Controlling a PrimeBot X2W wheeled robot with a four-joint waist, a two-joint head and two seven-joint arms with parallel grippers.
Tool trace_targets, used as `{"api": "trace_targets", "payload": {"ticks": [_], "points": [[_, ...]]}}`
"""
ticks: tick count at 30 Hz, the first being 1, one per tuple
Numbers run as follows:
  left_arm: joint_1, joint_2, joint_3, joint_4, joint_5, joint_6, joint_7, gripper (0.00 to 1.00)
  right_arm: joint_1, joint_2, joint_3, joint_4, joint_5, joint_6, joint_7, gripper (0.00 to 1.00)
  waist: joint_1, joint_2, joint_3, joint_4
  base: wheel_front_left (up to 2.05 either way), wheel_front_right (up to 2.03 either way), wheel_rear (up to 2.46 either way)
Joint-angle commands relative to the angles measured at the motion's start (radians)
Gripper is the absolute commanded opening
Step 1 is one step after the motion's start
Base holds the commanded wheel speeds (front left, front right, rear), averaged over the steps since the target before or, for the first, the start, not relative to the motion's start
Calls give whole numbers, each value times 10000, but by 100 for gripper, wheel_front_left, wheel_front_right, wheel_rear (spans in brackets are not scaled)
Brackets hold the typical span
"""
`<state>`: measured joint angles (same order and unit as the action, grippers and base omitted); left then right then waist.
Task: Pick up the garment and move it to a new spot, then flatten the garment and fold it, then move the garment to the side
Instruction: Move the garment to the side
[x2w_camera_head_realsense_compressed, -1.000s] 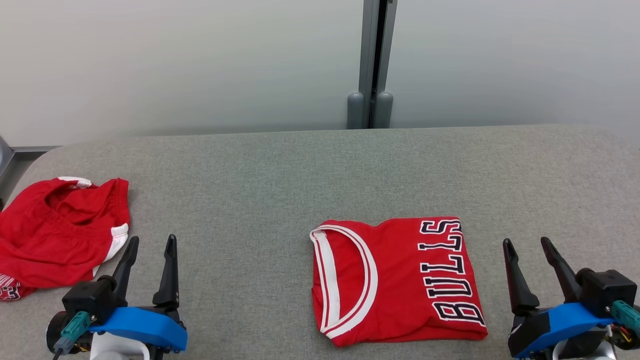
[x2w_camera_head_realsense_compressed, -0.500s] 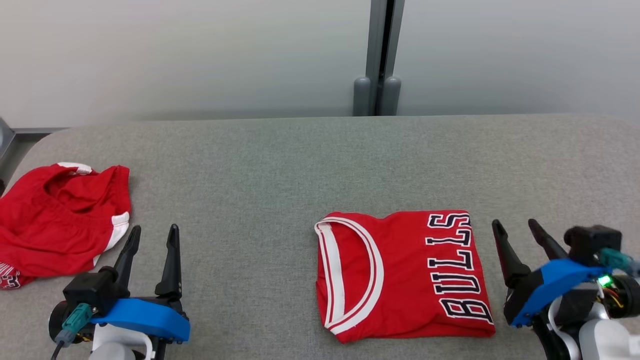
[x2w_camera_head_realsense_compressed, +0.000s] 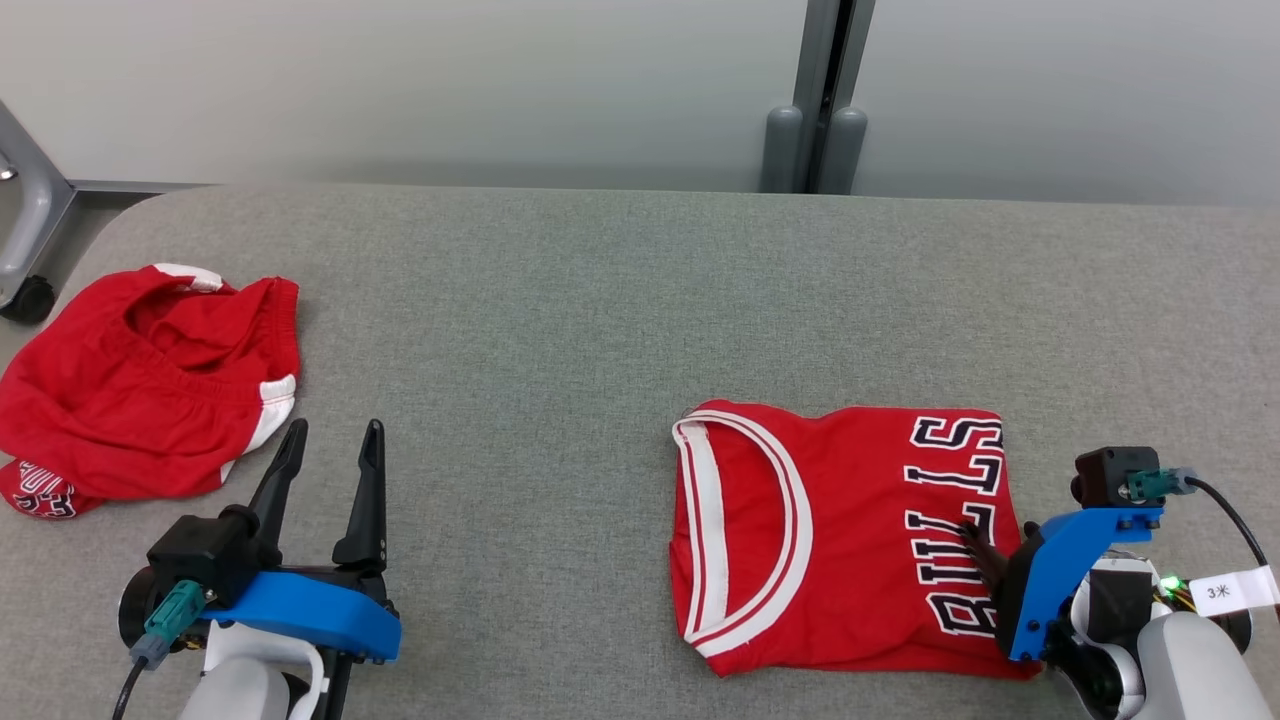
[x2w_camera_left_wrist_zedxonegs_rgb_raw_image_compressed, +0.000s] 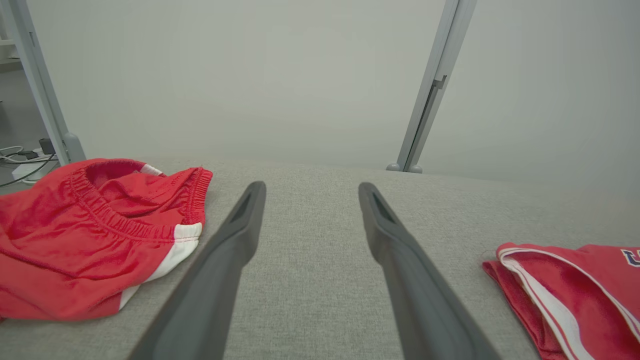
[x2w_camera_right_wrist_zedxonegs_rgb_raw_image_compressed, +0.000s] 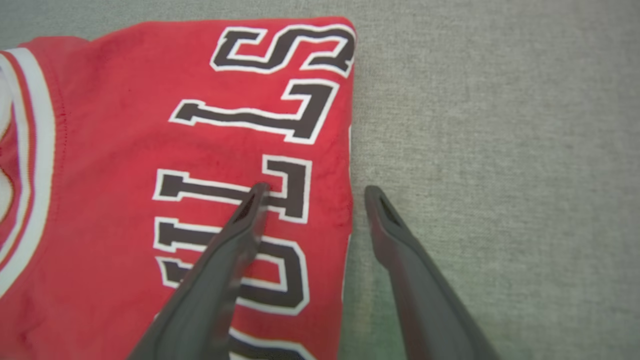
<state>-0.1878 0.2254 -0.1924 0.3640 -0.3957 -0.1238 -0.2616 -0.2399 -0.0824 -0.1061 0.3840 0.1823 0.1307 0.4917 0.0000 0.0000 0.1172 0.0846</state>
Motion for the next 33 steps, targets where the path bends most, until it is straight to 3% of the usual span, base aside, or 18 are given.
{"api": "trace_targets", "payload": {"ticks": [1,9,10,12,18,26,33], "points": [[-136,1,10,-1,52,-33,-46,100,-237,1,-74,198,-7,1,72,100,0,0,57,65,0,0,0],[-268,-44,-75,79,103,-63,-46,100,-375,32,-33,1516,-18,1,975,100,0,0,104,220,0,0,0],[-271,-44,-80,86,104,-66,-46,100,-377,42,54,1557,59,2,1043,54,0,0,106,232,0,0,0],[-290,-45,-80,76,105,-70,-46,100,-429,-11,367,1500,209,9,1137,0,0,0,116,237,0,0,0],[-140,-72,13,-34,114,-78,-46,100,-960,-1201,1656,665,376,-7,895,0,0,0,233,17,0,0,0],[-427,-27,149,-522,305,-75,-45,100,-2612,-3795,3650,-1032,921,-4,934,0,0,0,918,-826,0,0,0],[-1079,141,243,-1095,591,-57,-45,100,-3895,-5124,3774,-1437,1075,-2,771,0,0,0,2062,-1972,0,0,0]]}}
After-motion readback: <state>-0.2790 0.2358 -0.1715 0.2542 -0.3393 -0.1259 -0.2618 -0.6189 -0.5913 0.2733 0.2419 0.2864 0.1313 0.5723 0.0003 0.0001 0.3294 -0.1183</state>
